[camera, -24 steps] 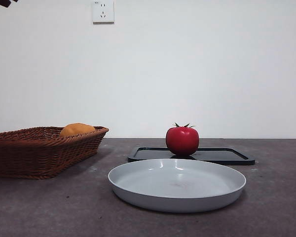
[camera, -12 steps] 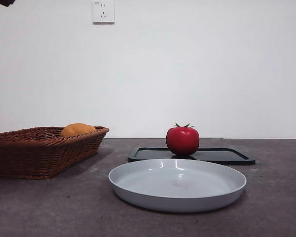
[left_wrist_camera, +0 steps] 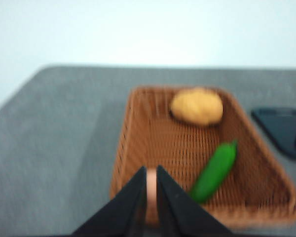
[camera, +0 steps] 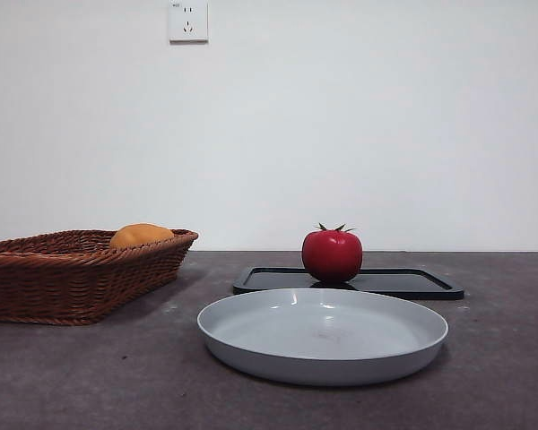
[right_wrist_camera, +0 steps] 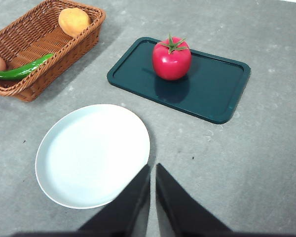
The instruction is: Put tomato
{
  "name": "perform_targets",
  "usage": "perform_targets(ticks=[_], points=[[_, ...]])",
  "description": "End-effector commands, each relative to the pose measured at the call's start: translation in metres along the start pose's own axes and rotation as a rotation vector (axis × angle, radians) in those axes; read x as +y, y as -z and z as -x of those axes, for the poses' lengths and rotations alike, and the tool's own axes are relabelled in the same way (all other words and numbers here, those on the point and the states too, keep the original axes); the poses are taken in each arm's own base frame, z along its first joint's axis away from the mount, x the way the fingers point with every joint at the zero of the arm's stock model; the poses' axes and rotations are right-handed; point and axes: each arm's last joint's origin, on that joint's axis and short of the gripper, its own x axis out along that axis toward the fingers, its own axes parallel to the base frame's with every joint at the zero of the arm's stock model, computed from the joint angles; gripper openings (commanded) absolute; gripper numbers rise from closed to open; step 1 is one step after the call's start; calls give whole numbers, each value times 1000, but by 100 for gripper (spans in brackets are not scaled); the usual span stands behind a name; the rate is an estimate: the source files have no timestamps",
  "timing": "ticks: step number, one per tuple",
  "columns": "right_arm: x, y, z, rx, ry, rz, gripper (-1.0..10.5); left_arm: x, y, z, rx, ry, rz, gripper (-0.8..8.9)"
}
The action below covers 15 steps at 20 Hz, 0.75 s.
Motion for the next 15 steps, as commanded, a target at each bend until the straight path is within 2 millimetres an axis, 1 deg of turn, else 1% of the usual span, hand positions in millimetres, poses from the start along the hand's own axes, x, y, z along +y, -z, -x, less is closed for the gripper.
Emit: perform_targets(ticks=[1,4,8,12,15], points=[[1,-3,2,-18,-5,2,9,0,18,1,-3,-2,-8,29],[1,-3,2,-18,-5,2,9,0,30,4,-31,-1,-1,29],[1,-3,2,-18,-4,2,9,0,39,11,-5,-11,-1,29],[1,-4,2,-22,-5,2,9,1,49,8,34,-13,4,29],[1,-4,2,-23,-5,3,9,3,50,7,24,-33,7,29]])
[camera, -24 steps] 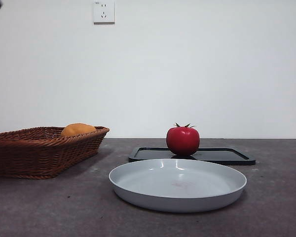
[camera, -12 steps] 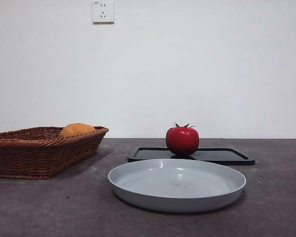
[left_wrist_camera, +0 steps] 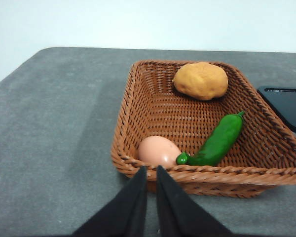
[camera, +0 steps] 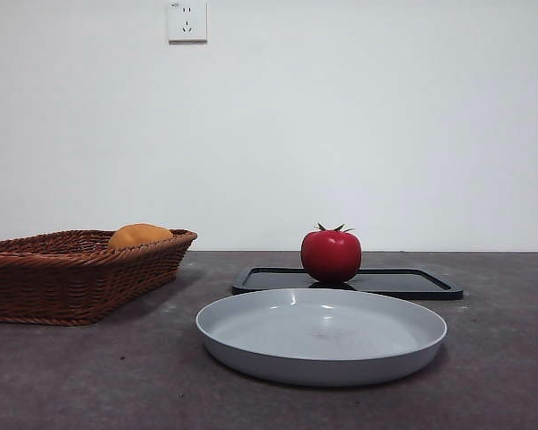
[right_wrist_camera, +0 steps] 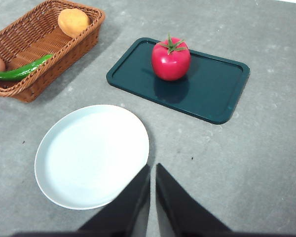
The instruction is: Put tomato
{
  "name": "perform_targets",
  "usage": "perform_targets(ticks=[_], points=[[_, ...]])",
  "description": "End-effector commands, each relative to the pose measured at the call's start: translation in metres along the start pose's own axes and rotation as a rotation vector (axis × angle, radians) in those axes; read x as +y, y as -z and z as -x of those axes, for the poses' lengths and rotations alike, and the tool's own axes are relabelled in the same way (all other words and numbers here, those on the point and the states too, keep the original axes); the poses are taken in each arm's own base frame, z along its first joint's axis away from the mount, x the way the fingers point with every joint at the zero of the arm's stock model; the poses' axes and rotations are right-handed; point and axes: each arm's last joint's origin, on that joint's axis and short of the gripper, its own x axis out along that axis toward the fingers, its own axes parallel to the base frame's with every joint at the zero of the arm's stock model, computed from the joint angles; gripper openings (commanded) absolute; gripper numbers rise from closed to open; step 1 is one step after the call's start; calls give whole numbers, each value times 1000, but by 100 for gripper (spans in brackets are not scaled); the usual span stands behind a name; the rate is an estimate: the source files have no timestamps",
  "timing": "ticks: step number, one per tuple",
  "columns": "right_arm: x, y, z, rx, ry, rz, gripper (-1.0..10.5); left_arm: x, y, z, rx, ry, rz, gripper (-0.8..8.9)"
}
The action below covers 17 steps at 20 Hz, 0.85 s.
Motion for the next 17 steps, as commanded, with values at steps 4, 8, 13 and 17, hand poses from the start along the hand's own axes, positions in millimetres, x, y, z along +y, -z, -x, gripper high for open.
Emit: perform_targets(ticks=[4,8,13,17], points=[[1,-4,2,-21,-5,3,9,5,8,-2,30,-82,9,29],[1,-4,2,-21,-5,2,9,5,8,-2,28,-80,9,29],[1,-4,2,-21,-5,2,9,5,8,-2,28,-80,9,29],[1,-4,2,-21,-5,2,9,5,8,-2,28,-80,9,29]])
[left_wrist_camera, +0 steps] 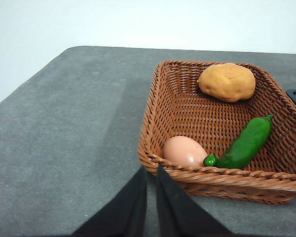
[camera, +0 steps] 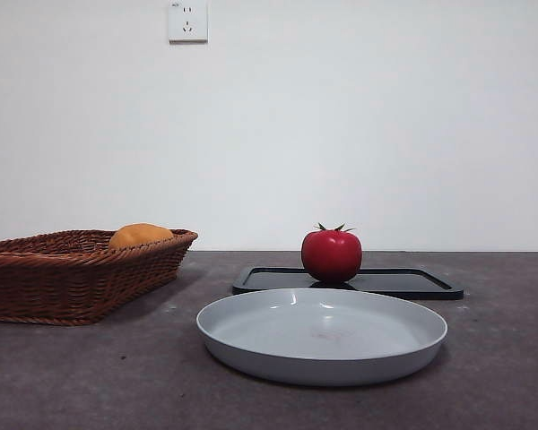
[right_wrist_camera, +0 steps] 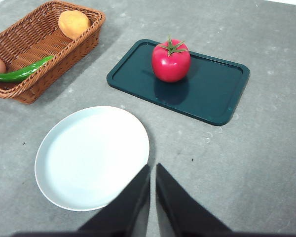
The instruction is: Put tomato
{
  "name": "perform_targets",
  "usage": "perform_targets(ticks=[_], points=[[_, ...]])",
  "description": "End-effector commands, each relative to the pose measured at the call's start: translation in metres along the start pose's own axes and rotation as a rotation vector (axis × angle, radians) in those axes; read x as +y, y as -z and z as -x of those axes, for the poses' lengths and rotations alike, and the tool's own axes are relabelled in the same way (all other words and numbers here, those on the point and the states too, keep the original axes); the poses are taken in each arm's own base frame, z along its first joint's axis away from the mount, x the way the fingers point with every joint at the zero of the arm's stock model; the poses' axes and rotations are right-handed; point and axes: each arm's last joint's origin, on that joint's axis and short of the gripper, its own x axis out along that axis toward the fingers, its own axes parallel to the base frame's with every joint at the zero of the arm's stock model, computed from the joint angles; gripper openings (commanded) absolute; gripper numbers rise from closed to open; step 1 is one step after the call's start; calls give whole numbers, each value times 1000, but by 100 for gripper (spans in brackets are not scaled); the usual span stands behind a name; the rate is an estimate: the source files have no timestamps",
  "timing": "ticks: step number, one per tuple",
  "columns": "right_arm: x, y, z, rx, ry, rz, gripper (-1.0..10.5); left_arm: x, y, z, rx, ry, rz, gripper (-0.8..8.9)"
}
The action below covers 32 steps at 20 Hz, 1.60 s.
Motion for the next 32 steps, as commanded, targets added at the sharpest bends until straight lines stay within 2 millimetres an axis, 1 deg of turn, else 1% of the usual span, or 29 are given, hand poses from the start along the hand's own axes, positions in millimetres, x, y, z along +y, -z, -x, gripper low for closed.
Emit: perform_targets(ticks=[1,2,3,5,7,9,11,13,15,18,23,26,29,32], points=[[1,-3,2,-17,-5,2,9,0,7,-2,27,-3,2,29],[1,-3,2,-21,-4,2,9,0,7,-2,27,-3,2,29],[-1,-2,7,-44,16,13,9,0,7,-2,27,-3,2,29],[-6,1,20,-97,89,159,9,0,7,-2,27,-3,2,29],[-14,13,26,-168,198,169,9,0,7,-2,26,-3,2,29],[-24,31,19,-292,310,188,9,0,7,-2,26,-3,2,29],[-34,55,5,-390,383,174,9,0,7,-2,26,-3,2,29],[-41,79,-7,-392,412,112,9,0,7,-2,26,-3,2,29],[-45,91,-15,-370,423,100,9,0,7,-2,26,-3,2,29],[-49,105,-27,-322,413,83,9,0,7,-2,26,-2,2,29],[-54,120,-40,-297,408,54,9,0,7,-2,26,-2,2,29],[-57,126,-43,-308,442,45,9,0,7,-2,26,-2,2,29],[-60,133,-45,-339,505,-12,9,0,7,-2,26,-3,2,29],[-61,139,-47,-356,510,-36,9,0,7,-2,26,-3,2,29]])
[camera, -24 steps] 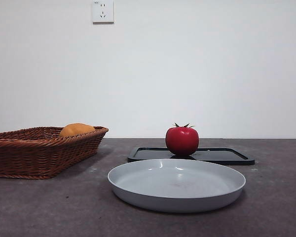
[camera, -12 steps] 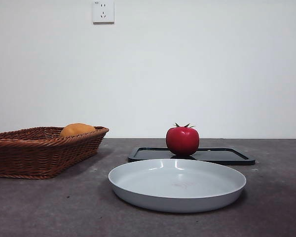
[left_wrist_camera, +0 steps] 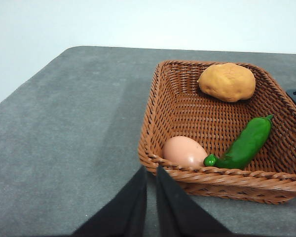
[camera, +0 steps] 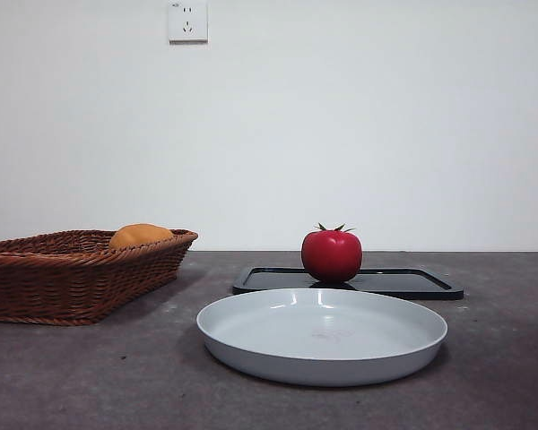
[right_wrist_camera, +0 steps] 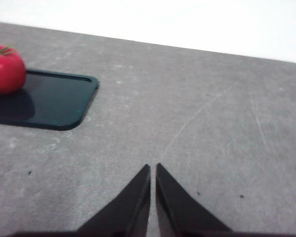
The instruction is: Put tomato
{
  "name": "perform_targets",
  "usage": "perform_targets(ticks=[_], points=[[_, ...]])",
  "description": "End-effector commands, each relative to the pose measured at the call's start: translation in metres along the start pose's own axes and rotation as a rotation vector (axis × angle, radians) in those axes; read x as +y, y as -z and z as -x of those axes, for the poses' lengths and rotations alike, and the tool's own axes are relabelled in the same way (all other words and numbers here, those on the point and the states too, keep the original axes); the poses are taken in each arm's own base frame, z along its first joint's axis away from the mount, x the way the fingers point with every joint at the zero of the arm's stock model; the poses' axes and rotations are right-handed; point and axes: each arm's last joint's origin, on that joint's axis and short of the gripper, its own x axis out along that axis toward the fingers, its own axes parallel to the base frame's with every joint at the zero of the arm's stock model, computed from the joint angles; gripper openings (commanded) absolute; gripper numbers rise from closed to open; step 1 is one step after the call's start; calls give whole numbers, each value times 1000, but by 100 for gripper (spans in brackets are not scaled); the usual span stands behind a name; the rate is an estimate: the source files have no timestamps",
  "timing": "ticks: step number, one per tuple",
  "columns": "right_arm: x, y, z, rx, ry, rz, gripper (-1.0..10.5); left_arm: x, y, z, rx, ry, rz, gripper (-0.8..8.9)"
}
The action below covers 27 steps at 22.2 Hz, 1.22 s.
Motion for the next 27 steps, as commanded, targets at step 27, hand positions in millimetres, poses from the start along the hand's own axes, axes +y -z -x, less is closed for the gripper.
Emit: perform_targets(ticks=[27], points=[[-1,14,-6,-16,114,-133,9,0,7,-2,26,-2,2,29]])
